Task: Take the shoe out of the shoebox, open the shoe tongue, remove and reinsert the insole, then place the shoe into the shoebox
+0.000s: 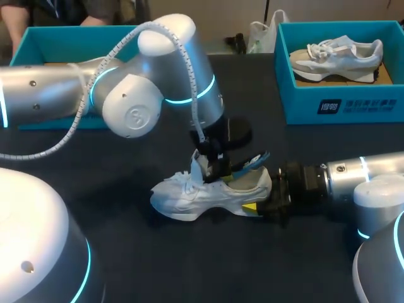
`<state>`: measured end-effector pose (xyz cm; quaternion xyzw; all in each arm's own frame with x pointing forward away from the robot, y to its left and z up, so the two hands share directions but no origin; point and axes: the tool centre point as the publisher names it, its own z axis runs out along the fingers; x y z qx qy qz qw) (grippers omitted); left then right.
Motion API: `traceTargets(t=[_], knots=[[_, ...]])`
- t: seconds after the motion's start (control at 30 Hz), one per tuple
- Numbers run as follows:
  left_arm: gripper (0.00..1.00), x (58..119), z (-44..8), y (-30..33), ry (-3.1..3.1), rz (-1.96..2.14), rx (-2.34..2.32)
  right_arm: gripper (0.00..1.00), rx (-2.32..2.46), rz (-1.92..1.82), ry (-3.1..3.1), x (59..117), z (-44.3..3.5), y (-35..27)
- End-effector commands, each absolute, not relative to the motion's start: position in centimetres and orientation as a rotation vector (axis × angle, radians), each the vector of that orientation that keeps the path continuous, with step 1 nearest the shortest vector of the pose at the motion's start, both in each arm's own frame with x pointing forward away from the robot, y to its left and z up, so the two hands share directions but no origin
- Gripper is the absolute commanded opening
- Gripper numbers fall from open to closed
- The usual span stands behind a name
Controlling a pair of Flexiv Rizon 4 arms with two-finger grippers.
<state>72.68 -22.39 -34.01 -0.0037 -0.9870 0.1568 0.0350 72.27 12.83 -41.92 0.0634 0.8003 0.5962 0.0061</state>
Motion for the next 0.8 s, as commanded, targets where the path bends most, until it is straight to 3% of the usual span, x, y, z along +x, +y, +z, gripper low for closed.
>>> traceTargets(t=[0.03, 0.8], knots=[[0.45, 72.2, -33.4, -22.0, -3.065, 0.489, -0.024, 0.00, 0.199, 1.860, 2.511, 72.2, -41.9, 13.0], [0.46, 70.5, -31.7, -23.4, -3.253, 0.616, 0.031, 0.00, 0.199, 1.860, 2.511, 72.2, -41.9, 13.0]])
